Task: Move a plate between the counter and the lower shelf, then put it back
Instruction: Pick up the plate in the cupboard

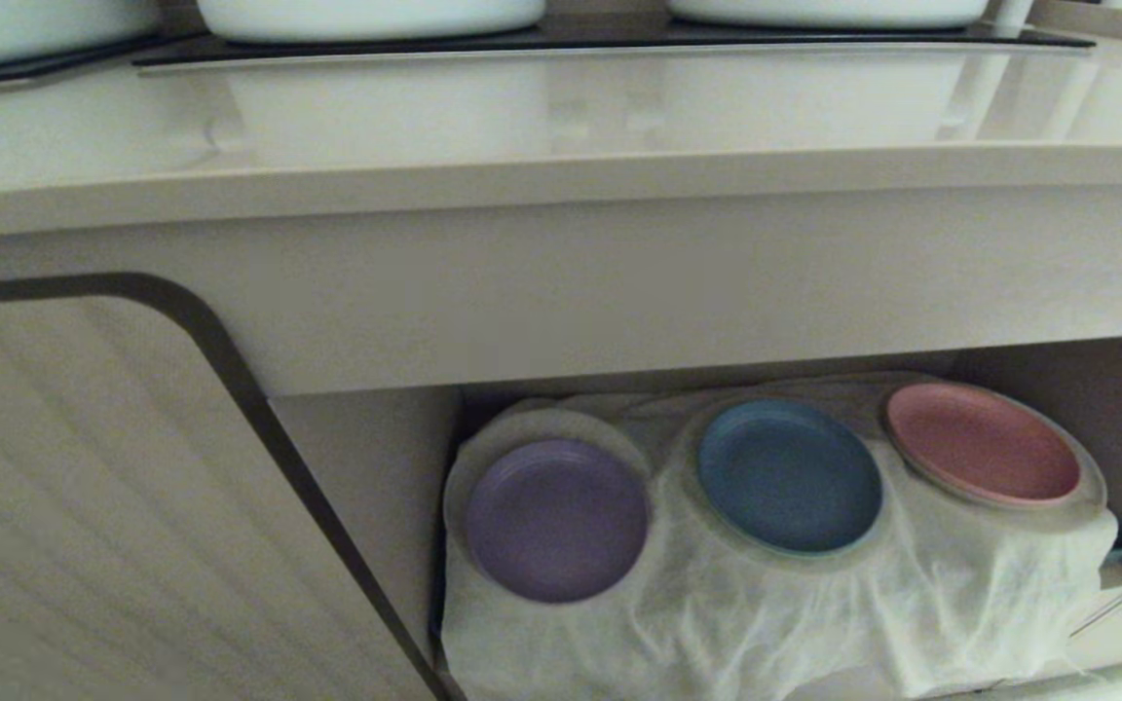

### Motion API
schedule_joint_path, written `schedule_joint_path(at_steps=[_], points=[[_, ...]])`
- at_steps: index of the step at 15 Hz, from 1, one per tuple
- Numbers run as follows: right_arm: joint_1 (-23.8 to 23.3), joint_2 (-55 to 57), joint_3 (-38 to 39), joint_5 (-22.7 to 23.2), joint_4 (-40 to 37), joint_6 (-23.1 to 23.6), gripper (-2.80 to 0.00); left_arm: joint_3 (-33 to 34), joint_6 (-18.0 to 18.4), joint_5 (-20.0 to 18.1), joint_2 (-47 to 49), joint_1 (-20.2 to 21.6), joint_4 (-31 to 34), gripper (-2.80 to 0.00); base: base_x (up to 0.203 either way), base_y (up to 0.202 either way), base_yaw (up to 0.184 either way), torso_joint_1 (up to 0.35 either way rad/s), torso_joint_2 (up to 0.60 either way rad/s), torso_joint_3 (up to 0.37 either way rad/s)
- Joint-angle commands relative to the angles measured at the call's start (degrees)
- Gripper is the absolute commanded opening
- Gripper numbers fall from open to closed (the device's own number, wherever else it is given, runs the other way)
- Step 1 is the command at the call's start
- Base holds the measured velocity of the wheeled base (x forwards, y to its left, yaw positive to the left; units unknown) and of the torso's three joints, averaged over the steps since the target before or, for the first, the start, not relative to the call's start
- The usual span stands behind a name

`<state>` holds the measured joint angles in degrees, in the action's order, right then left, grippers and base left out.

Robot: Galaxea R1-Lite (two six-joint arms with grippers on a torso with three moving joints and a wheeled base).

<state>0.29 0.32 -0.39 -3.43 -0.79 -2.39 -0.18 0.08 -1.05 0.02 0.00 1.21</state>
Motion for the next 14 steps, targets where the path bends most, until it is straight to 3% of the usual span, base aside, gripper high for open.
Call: schedule_joint_path(at_steps=[1, 14], points=[[0.06, -0.32, 0.04, 0.0, 0.0, 0.02, -2.8, 0.01, 0.01, -0.01, -0.02, 0.0, 0.02, -2.8, 0.0, 0.0, 0.0, 0.0, 0.0, 0.0], [-0.03, -0.32, 0.31, 0.0, 0.88, 0.46, -2.8, 0.01, 0.01, -0.01, -0.02, 0.0, 0.02, -2.8, 0.0, 0.0, 0.0, 0.0, 0.0, 0.0]])
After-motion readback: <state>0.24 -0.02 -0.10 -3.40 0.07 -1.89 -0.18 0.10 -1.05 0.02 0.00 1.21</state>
